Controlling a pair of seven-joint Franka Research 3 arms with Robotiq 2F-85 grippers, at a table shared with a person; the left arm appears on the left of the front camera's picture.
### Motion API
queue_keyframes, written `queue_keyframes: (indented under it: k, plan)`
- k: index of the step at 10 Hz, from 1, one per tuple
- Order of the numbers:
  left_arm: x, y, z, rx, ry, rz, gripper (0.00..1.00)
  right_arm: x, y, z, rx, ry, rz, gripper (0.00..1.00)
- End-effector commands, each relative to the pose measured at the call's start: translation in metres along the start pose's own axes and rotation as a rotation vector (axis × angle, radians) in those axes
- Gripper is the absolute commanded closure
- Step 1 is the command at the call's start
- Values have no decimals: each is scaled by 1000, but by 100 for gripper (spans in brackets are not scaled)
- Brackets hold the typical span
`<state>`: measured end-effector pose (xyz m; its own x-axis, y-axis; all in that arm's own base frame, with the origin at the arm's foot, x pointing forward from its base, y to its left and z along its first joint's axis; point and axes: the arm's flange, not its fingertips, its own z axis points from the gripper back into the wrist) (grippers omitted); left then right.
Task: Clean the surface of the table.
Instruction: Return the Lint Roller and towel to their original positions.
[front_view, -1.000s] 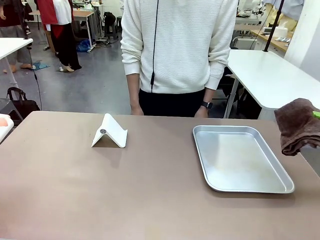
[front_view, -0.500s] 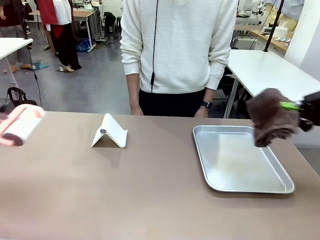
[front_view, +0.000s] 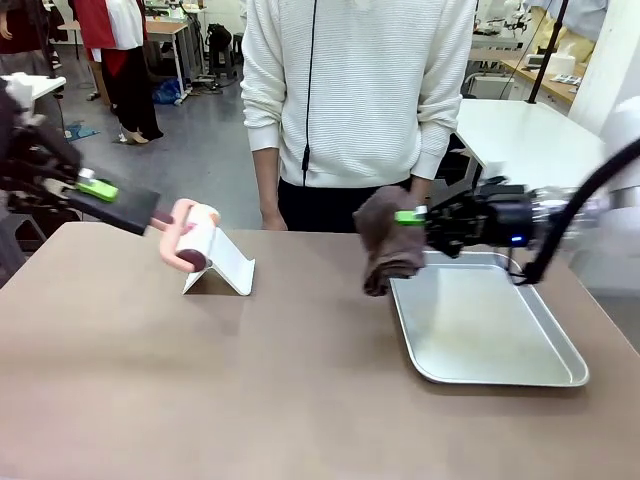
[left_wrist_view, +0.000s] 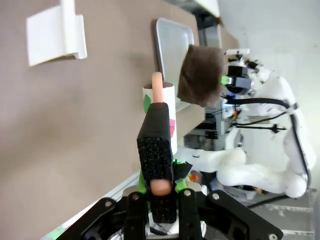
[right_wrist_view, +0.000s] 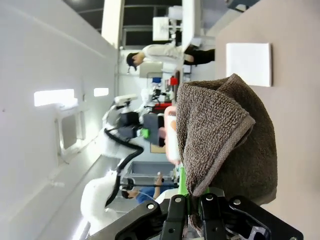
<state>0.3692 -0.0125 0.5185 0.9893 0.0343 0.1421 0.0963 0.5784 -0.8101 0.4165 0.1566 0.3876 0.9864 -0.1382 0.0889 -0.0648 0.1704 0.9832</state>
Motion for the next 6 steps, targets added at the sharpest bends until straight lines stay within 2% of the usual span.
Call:
queue_keyframes:
  k: [1,2,4,5,6]
  plan:
    - [24,-3,-32,45,15,4,78,31,-26,-33,-33,-29,-40,93]
    - [37,-3,-53,103,-25,-13,78,32,-44,-45,-49,-16,-82,93]
    - [54,4,-78,82,44,13,78,29,-63,-51,-67,8,-127,93]
    - [30,-4,-65,97,13,-22,78,30,-63,-43,-66,-17,-124,93]
    - [30,-4,-65,97,13,-22,78,24,-67,-50,-70,18,-134,93]
